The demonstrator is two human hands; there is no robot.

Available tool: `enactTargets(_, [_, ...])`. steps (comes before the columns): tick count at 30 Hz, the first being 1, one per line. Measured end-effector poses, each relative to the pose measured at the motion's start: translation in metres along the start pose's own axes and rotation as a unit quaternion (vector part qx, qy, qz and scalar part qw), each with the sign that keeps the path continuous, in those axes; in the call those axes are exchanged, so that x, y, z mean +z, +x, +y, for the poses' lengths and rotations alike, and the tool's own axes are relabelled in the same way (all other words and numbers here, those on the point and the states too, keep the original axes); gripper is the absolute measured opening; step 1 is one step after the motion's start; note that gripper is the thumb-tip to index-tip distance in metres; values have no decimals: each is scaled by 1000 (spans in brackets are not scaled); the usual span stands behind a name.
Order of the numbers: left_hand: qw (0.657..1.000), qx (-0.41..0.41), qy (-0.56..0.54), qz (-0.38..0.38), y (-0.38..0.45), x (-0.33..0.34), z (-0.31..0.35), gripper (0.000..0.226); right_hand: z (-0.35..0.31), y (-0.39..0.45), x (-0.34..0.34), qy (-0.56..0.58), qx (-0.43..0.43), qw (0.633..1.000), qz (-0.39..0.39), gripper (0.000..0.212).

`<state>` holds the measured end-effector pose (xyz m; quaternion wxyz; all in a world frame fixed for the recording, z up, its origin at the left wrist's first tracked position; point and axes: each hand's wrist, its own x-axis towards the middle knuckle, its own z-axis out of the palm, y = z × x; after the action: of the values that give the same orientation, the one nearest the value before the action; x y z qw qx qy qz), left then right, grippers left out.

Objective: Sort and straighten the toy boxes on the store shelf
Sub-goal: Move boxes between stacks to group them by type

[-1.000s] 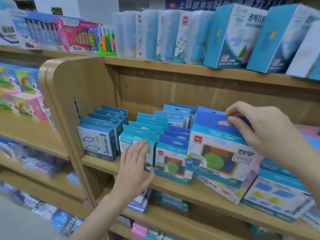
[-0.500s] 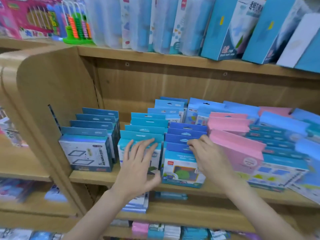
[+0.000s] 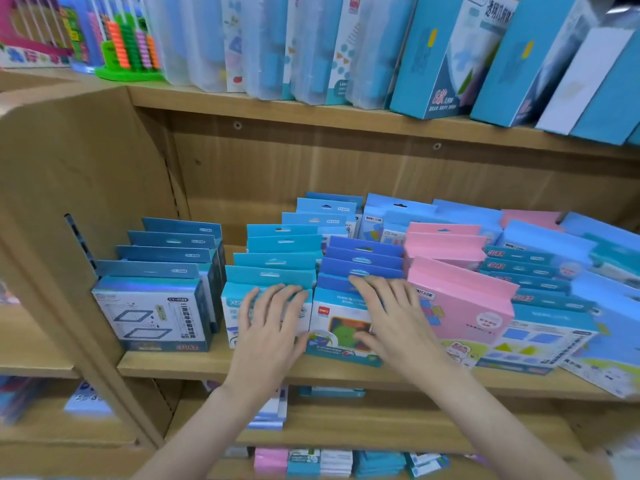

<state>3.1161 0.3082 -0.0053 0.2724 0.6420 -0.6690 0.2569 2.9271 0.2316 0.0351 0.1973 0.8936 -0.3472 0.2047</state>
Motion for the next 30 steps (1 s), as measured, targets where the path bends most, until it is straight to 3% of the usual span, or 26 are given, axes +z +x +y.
enactTargets(4, [998,3,-65,6,4,-9,1,44,9,1,-8,27,-12,999,-38,87])
enactTargets(9, [994,5,-111,-2,39,-22,11,44,62,37,-49,225,62,972,-19,46])
enactTargets(11, [992,4,-124,-12,59,-25,20,46,103,61,-51,222,107,969,-25,29])
enactTargets(14, [992,-14,-118,-30,83,-22,32,49,152,96,-35,214,143,965,-54,22])
enactTargets(20, [995,-87,-1,-53,118,-5,25,44,158,158,0,217,20,958,-188,23])
enactTargets(25, [983,-152,54,-86,109,-11,4,47,116,189,19,241,-102,943,-206,36])
enactTargets(30, [969,-204,9,-141,105,-12,-5,68,83,193,35,179,-116,948,-238,18])
